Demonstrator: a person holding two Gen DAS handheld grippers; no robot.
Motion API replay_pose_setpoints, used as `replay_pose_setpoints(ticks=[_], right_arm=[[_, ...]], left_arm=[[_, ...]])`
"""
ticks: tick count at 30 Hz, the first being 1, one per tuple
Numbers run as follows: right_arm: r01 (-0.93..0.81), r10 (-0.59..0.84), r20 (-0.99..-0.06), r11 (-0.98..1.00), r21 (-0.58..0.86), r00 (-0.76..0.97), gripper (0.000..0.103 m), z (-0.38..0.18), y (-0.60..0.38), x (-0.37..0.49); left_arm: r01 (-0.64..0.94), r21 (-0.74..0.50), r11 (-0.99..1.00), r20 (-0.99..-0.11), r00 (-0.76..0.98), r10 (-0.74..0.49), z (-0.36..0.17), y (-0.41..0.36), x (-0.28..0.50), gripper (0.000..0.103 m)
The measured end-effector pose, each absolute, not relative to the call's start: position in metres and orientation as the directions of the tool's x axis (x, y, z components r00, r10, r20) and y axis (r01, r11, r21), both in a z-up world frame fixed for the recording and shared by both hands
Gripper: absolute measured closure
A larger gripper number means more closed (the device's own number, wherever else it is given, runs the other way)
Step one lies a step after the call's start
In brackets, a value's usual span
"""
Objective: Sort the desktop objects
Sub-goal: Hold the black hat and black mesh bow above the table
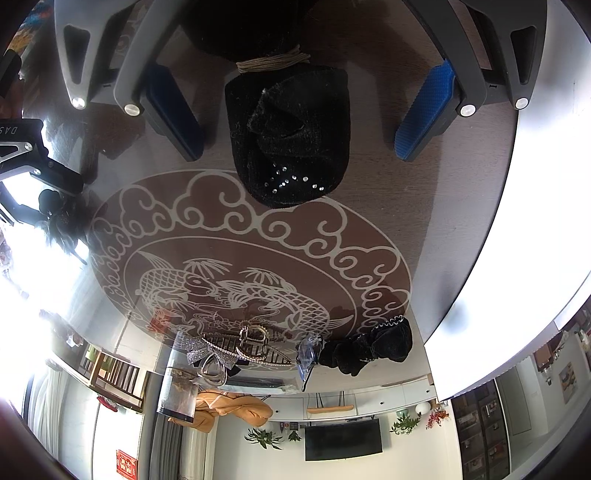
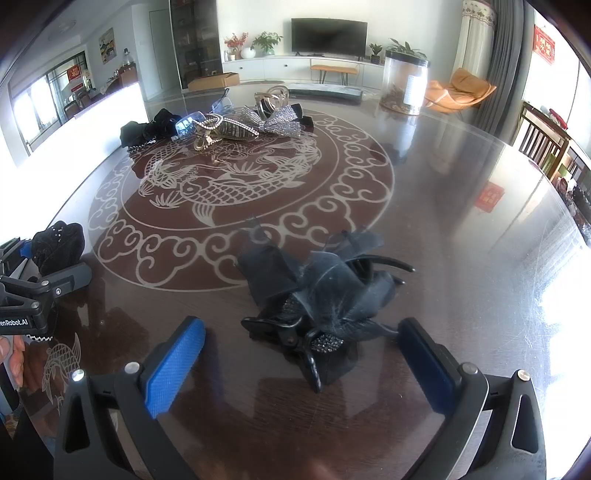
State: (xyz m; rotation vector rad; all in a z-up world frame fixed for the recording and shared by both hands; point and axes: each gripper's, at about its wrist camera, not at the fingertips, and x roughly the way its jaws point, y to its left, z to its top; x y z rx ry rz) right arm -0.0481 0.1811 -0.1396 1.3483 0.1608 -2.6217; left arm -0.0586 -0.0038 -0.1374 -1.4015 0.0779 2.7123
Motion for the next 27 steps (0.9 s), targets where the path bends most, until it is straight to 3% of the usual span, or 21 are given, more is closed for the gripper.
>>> replay_pose_setpoints(ticks=[27], right_arm=[[0.217, -0.118, -0.814, -0.976, -0.009, -0.569, 0.0, -0.1397, 0.181, -0.0482]], left_arm=[[-0.145, 0.004, -0.989, -0.817, -0.571, 0.081, -0.1379, -0.0025, -0.0666, 0.0]])
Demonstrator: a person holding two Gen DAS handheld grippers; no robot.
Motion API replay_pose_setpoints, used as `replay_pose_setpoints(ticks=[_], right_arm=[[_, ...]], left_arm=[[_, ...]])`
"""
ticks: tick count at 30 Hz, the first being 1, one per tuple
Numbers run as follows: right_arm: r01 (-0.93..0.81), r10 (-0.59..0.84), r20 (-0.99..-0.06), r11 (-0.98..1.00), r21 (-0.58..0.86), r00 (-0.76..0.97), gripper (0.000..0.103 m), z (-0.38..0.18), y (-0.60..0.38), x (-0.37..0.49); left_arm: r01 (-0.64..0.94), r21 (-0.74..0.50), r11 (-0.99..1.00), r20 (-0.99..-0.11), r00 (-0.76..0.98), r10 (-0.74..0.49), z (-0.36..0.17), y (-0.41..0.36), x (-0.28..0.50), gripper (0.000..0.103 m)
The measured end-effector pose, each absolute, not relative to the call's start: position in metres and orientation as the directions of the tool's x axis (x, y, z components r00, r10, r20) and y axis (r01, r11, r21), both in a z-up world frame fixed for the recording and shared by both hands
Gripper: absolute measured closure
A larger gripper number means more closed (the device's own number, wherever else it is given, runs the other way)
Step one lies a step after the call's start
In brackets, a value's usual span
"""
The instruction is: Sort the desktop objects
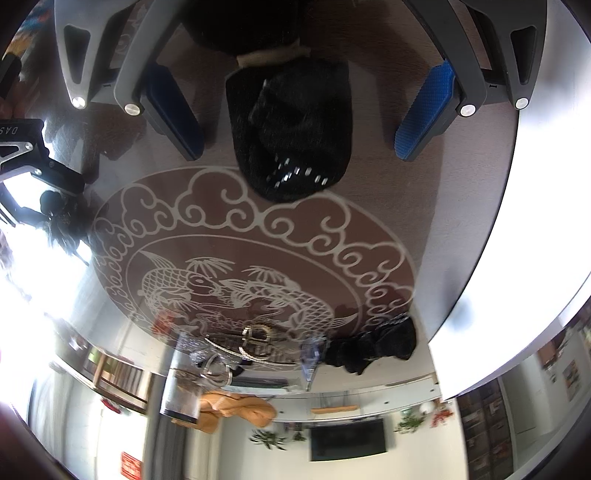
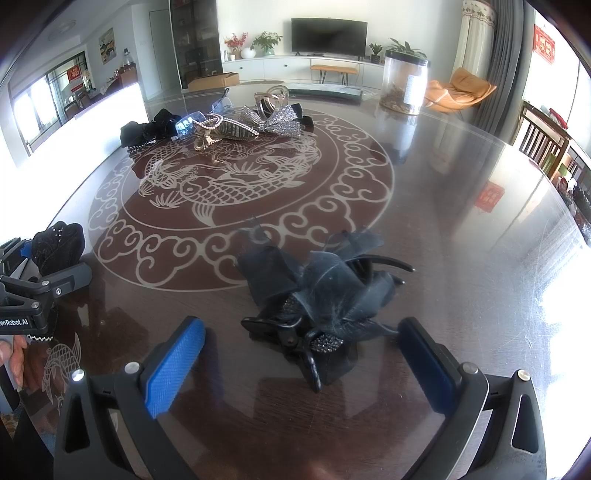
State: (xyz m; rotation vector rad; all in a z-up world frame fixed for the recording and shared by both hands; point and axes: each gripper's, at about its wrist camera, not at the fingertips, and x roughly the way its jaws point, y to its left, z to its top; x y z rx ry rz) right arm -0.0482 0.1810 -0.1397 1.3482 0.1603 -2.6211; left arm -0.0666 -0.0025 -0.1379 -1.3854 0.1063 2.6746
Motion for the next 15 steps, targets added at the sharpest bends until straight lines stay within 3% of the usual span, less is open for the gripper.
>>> replay_pose_setpoints(ticks=[15], right_arm=[[0.217, -0.117, -0.814, -0.976, -0.012, -0.569, 0.0, -0.14, 0.181, -0.048]], left_arm=[[-0.211, 0.004, -0.977, -0.813, -0.569, 0.12, -0.137, 0.002, -0.094, 0.0]])
